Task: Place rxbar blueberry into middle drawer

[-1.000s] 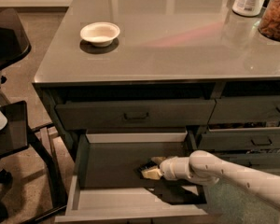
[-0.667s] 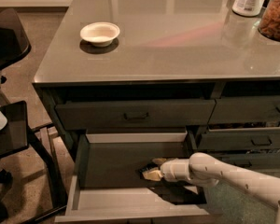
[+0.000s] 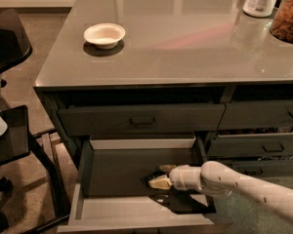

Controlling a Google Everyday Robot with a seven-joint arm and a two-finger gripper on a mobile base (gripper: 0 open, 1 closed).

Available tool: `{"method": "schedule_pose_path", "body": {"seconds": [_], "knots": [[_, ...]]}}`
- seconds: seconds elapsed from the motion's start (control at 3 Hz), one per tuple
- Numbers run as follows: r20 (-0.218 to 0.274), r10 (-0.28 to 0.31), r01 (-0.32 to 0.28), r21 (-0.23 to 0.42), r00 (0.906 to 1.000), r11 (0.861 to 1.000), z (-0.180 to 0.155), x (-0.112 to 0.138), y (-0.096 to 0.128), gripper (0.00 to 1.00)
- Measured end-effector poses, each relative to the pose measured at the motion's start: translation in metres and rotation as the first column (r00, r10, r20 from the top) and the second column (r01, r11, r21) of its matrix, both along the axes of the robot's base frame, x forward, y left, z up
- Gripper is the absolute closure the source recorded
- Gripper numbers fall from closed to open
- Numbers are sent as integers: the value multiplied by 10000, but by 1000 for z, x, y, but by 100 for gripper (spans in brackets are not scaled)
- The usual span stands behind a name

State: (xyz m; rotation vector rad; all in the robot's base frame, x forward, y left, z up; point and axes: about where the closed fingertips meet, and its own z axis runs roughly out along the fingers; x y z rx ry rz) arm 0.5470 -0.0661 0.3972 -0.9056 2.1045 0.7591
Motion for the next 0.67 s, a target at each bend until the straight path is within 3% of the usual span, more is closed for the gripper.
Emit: {"method": "schedule_pose_path", "body": {"seconds": [0.33, 0.67], "knots": [[177, -23, 24, -23, 9998, 10000, 13, -2, 1, 0], [190, -23, 23, -26, 9998, 10000, 14, -2, 1, 0]]}}
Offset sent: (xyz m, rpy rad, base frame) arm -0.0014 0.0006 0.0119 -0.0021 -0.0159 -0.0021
